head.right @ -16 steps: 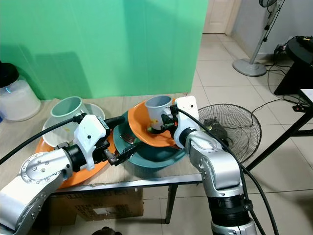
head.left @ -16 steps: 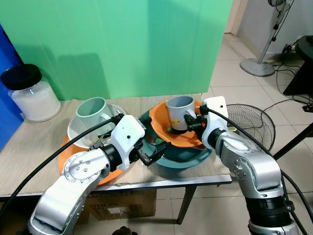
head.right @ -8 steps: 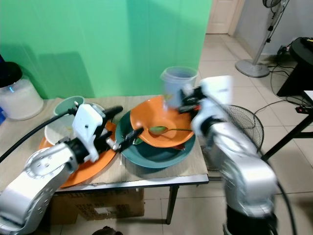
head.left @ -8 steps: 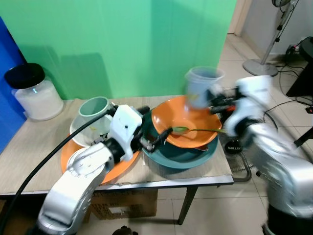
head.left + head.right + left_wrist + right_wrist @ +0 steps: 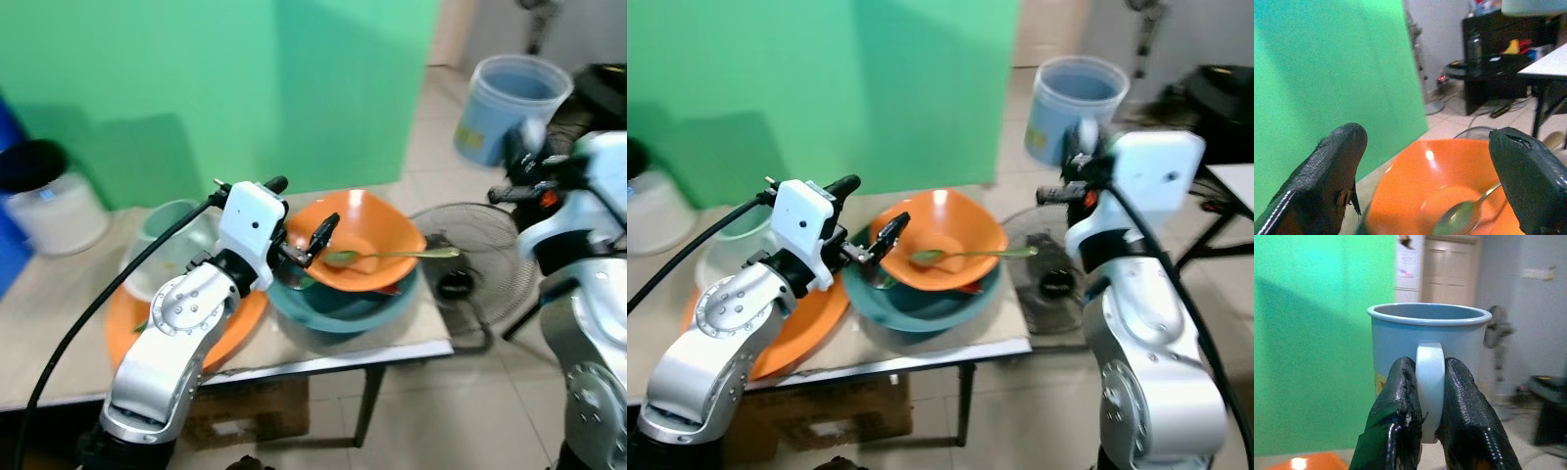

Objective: Setting the table

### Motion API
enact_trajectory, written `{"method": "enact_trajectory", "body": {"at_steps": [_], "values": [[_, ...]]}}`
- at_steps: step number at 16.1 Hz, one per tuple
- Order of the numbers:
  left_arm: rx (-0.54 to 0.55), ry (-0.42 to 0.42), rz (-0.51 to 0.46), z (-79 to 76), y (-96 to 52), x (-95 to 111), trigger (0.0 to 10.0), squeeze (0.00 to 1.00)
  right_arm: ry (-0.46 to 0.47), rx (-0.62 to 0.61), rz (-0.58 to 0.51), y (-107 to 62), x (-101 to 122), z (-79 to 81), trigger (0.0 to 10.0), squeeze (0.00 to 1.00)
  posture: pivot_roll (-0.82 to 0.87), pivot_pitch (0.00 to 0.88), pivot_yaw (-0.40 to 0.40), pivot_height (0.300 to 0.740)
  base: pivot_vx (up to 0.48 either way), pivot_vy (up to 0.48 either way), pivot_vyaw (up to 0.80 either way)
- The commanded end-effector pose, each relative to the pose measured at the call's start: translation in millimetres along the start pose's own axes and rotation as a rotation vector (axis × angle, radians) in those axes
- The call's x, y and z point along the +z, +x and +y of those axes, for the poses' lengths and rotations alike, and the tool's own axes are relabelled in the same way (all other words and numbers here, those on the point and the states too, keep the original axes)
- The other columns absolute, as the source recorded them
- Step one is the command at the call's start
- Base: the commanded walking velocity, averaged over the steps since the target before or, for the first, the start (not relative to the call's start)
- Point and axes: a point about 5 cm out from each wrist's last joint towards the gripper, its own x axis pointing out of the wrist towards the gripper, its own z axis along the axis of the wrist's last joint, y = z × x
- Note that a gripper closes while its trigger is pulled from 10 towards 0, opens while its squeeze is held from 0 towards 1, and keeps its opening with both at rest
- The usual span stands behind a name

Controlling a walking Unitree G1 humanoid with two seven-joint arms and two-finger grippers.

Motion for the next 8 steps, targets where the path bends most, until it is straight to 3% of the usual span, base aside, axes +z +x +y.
{"method": "enact_trajectory", "body": {"at_steps": [1,8], "values": [[0.008,0.015,0.003,1.2,0.9,-0.6,10.0,0.97,-0.023,-0.016,0.014,-1.4,-3.0,-1.1,10.0,0.00,0.00,0.000,0.045,0.740,0.000,0.000,-0.79],[0.028,0.019,0.002,2.0,-1.7,-2.3,10.0,0.96,-0.041,-0.033,0.004,-2.2,0.4,2.0,10.0,0.00,0.00,0.000,0.036,0.740,0.000,0.000,-0.79]]}}
